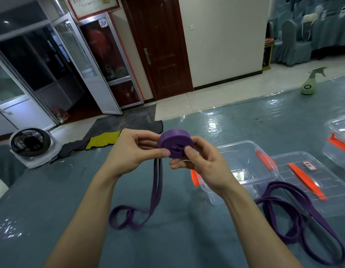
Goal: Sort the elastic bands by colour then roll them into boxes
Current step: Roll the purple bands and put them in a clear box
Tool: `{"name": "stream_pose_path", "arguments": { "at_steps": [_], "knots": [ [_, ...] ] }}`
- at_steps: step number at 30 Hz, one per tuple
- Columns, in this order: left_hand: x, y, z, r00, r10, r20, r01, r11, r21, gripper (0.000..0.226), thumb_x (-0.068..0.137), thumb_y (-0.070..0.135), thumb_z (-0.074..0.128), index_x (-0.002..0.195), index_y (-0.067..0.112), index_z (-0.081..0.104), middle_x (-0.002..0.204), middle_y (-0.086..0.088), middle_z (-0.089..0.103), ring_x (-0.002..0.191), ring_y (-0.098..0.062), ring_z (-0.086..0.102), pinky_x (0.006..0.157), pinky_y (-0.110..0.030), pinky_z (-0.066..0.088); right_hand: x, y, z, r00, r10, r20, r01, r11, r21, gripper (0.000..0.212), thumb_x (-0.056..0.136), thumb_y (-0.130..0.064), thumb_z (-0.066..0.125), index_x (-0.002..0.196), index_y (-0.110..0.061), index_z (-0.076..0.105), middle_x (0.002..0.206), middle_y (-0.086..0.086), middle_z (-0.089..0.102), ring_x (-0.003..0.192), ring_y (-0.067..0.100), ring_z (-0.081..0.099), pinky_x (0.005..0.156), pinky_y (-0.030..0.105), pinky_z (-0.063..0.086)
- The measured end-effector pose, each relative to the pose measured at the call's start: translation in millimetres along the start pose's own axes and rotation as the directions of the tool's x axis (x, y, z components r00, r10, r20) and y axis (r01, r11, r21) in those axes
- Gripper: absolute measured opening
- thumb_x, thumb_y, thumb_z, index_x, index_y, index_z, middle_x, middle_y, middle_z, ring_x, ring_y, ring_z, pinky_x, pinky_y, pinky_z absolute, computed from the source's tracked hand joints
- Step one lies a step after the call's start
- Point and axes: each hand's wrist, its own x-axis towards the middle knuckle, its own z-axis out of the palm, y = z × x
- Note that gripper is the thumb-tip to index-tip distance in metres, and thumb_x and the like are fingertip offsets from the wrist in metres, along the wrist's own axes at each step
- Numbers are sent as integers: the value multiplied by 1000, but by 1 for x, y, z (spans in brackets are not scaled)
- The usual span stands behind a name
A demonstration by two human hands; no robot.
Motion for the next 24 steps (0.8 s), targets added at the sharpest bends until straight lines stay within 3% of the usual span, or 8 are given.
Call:
{"name": "stream_pose_path", "arguments": {
  "at_steps": [3,7,11,15,16,18,21,24],
  "knots": [
    [-2,1,-10,999,-9,52,0,984,177,32,70,26,101,99,27,88,93,1,86,87,-19,84,81,-27,67,-3,-6,-14,994,72,87,-40,944,-326,31,104,-19,71,133,-10,63,104,12,82,84,38,80,87,49,66],
    [3,13,-7,975,-60,212,-65,842,536,29,74,21,102,100,25,88,85,12,84,80,-5,81,79,-30,68,-2,-6,-10,999,11,35,18,692,-722,51,79,-51,92,124,-38,72,106,-21,74,63,13,70,62,25,55],
    [13,35,5,933,-136,334,-197,583,788,24,74,39,96,95,30,87,79,15,81,76,2,75,78,-34,65,1,-1,3,997,35,72,42,532,-846,26,86,-48,88,99,-32,73,86,-11,72,61,9,69,62,33,56],
    [19,50,9,906,-182,383,-256,484,836,24,75,41,94,94,31,86,77,16,79,75,1,74,76,-35,65,2,-5,3,996,57,67,41,378,-925,32,82,-58,86,101,-35,75,84,-10,74,66,7,70,71,40,60],
    [20,51,10,905,-177,388,-273,459,846,23,75,41,94,94,31,86,76,17,78,75,0,74,75,-36,65,2,-6,4,996,57,62,35,379,-925,31,82,-58,87,99,-34,76,80,-10,74,63,7,70,69,40,61],
    [22,49,9,911,-155,383,-274,466,841,25,75,44,95,96,33,86,78,18,79,77,1,74,77,-36,65,0,-7,4,998,47,40,10,517,-856,23,83,-47,90,93,-31,78,71,-7,73,56,7,72,62,40,62],
    [20,37,-1,934,-115,339,-156,721,675,34,74,39,100,105,32,87,90,17,83,87,0,78,85,-31,66,-3,-12,-3,1000,-3,-23,-13,735,-678,18,80,-33,96,93,-28,83,67,-6,74,55,16,76,52,34,61],
    [14,20,-12,966,-55,251,-48,921,387,42,71,30,101,110,25,87,98,8,85,94,-11,82,92,-30,66,-7,-17,-6,996,-61,-61,21,857,-515,21,79,-23,96,97,-23,86,68,2,77,55,24,76,57,40,64]
  ]
}}
